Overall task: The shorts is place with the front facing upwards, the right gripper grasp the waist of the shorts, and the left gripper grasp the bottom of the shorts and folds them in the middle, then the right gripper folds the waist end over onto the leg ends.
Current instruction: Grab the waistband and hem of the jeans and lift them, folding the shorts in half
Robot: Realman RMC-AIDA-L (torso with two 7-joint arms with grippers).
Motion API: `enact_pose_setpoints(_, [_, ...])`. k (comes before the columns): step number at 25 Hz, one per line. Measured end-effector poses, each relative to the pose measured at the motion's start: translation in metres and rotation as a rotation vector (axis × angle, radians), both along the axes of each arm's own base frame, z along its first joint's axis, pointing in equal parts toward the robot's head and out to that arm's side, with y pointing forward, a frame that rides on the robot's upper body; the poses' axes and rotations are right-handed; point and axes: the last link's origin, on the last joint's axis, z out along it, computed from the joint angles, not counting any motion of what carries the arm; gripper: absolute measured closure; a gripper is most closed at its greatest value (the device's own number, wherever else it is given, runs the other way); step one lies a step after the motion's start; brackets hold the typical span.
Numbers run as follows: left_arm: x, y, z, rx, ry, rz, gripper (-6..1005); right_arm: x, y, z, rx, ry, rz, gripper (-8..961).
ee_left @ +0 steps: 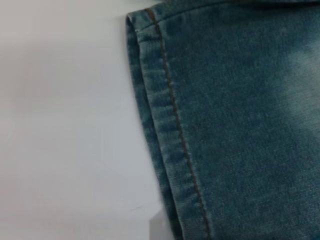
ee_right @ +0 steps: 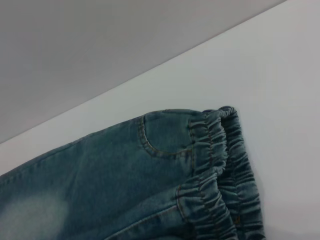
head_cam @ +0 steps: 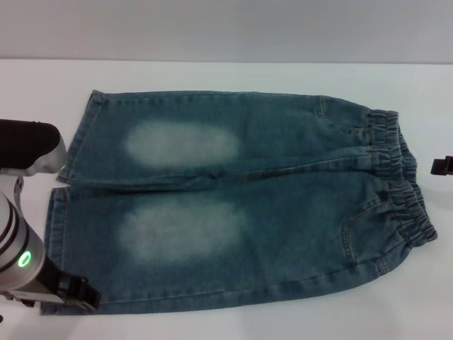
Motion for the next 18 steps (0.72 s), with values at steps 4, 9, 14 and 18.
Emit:
enact_pose_setpoints(4, [-0.0007,0.0001,-0.0002,-0.001,-0.003,0.004,141,0.0001,0.0004,-0.0006,-0.003,0.001,0.0,138])
enact_pose_setpoints(9, [-0.0038,0.0005,-0.0022,-0.008,-0.001,0.011,141,0.0002,0.0002,-0.0007,-0.006,0.001,0.0,138])
enact_pose_setpoints(14, [-0.0039,0.002,-0.0029,-0.003,-0.006,0.006,140,0.0003,-0.0008,-0.001,-0.013,-0.002,-0.001,138])
enact_pose_setpoints(18, [-0.0069,0.0023,-0.0047,-0.007,-0.004,0.014,140,-0.0004,-0.0006,-0.0005,-0.012,-0.004,0.002,137])
